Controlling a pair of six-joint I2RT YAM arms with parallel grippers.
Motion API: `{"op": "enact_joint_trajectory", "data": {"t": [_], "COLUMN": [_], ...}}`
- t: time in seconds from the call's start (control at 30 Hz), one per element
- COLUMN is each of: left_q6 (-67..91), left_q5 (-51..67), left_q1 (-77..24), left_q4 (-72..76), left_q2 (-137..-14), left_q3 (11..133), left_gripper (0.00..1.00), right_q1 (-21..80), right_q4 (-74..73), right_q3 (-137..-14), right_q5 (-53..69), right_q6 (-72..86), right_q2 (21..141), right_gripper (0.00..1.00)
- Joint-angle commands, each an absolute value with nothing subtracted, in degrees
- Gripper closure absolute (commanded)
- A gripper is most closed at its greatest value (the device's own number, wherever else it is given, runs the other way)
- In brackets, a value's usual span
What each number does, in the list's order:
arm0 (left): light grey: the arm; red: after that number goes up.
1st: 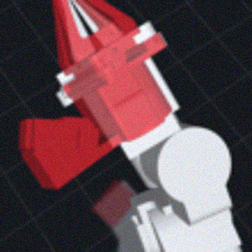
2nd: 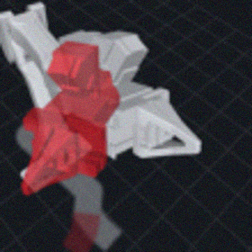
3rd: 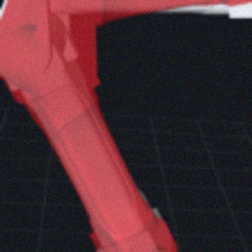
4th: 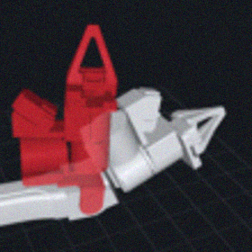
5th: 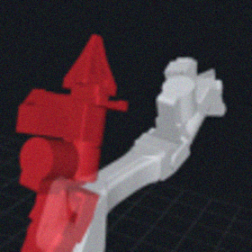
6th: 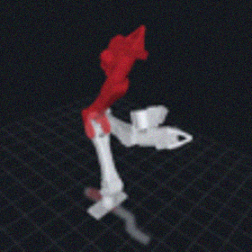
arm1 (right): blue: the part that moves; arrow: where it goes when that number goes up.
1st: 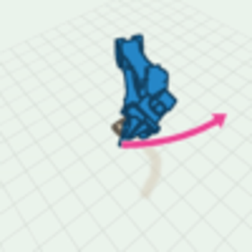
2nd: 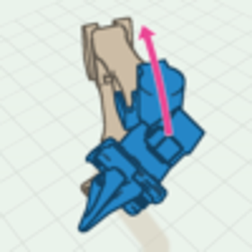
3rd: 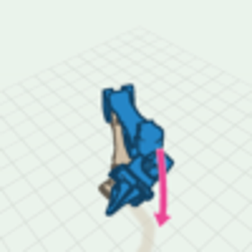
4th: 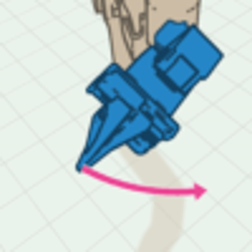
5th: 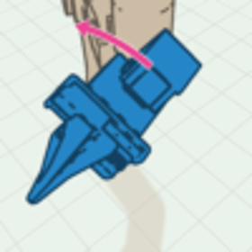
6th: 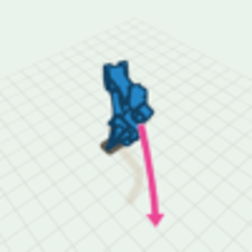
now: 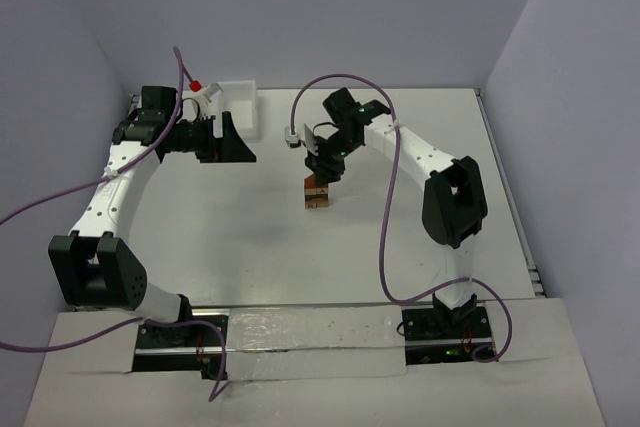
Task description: Build the wood block tower
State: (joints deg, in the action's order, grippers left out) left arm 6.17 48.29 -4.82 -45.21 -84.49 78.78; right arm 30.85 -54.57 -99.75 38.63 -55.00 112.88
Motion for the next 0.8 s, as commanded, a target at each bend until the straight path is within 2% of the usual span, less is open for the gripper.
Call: {"op": "enact_joint_trajectory", "data": {"t": [0.0, 0.1, 0.2, 0.3, 0.33, 0.53, 0.77], "left_q6": [5.4, 5.3, 5.3, 5.1, 5.1, 4.6, 2.8], "left_q5": [50.2, 50.3, 50.2, 50.3, 50.3, 50.3, 50.6], "left_q1": [-4.5, -4.5, -4.5, -4.5, -4.5, -4.5, -2.9], "left_q4": [-43.0, -43.0, -43.0, -43.1, -43.2, -43.6, -42.5], "left_q2": [-84.3, -84.2, -84.3, -84.3, -84.4, -83.9, -81.7], "left_q3": [79.5, 79.5, 79.5, 79.5, 79.5, 79.9, 81.1], "left_gripper": [0.01, 0.01, 0.01, 0.01, 0.01, 0.01, 0.01], "right_q1": [30.6, 30.6, 30.6, 30.7, 30.8, 31.1, 30.9], "right_q4": [-53.5, -53.4, -53.3, -52.7, -52.6, -52.5, -50.5], "right_q3": [-99.0, -98.8, -98.7, -98.8, -98.8, -99.9, -102.3], "right_q5": [38.7, 38.8, 39.0, 39.1, 39.0, 39.1, 40.2], "right_q6": [-55.9, -55.9, -55.7, -55.0, -54.7, -53.2, -46.7], "right_q2": [109.2, 109.0, 108.8, 108.3, 108.2, 106.8, 99.2], "right_gripper": [0.55, 0.46, 0.32, 0.05, 0.01, 0.00, 0.00]}}
